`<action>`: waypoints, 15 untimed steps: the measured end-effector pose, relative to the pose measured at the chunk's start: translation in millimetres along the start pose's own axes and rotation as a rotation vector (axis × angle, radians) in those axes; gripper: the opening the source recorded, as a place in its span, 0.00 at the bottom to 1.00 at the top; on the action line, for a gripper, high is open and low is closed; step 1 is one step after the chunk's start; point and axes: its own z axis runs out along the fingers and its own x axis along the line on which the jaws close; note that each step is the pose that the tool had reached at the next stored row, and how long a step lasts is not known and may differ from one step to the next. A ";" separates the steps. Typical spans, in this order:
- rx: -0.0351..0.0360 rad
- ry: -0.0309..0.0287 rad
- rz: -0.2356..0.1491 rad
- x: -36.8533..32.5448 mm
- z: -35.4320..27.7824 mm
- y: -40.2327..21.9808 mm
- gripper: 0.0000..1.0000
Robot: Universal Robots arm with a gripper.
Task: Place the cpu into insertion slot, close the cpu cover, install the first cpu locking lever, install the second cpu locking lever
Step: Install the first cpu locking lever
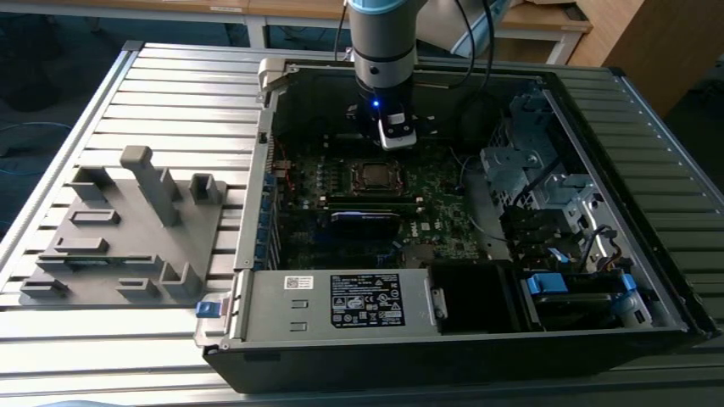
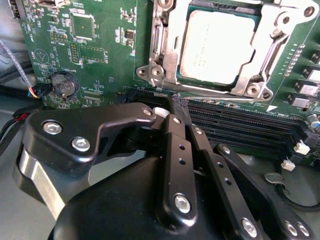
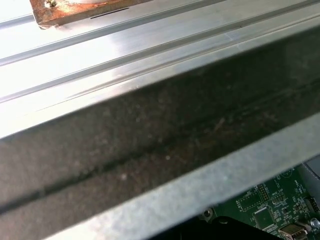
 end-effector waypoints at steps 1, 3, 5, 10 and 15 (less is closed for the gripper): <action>0.0000 0.0000 0.000 0.0 0.0 0.0 0.10; 0.0000 -0.0001 0.000 0.0 0.4 -0.1 0.10; 0.0006 -0.0001 0.000 0.0 0.5 -0.1 0.10; 0.0004 -0.0004 0.000 0.0 0.7 -0.5 0.10; 0.0009 -0.0003 0.000 -0.3 0.5 -1.1 0.10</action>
